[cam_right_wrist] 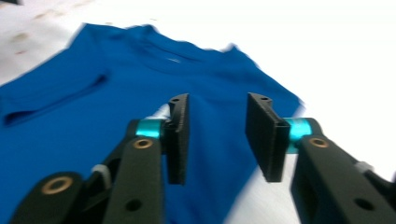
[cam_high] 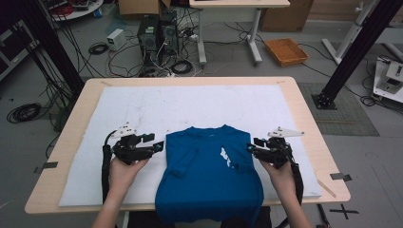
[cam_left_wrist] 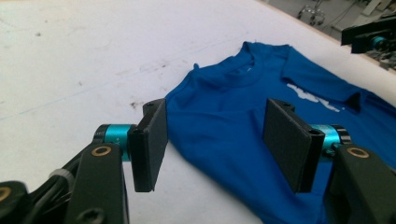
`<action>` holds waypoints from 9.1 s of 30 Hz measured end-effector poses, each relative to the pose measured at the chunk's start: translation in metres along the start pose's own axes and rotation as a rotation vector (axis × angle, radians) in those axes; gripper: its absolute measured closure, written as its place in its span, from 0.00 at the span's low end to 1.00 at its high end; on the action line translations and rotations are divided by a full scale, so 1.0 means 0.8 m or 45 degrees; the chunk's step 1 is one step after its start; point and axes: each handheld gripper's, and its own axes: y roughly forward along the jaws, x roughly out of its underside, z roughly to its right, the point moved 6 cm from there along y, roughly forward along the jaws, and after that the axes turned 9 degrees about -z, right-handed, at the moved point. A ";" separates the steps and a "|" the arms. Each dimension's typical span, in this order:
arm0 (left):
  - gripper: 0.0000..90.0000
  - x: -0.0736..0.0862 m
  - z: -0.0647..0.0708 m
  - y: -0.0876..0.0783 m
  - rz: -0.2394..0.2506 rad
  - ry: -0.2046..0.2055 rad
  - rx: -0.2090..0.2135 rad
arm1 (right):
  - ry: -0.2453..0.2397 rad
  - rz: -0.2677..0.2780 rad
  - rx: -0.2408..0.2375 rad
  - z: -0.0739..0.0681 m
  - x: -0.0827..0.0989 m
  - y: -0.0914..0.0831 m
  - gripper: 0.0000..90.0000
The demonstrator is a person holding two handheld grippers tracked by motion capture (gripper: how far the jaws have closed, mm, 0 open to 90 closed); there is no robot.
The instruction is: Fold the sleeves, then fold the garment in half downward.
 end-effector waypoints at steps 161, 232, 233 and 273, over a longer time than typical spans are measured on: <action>0.98 -0.047 -0.047 0.131 -0.327 0.043 -0.113 | -0.057 -0.173 0.065 0.043 -0.066 0.120 0.99; 0.98 0.031 0.101 -0.007 -0.111 0.557 0.061 | -0.191 0.111 -0.240 -0.067 0.034 -0.038 0.99; 0.98 0.036 0.104 -0.007 -0.118 0.569 0.066 | -0.199 0.109 -0.239 -0.068 0.039 -0.039 0.99; 0.60 0.024 0.038 0.033 -0.190 0.124 -0.199 | 0.036 0.053 -0.056 -0.021 0.030 -0.010 0.73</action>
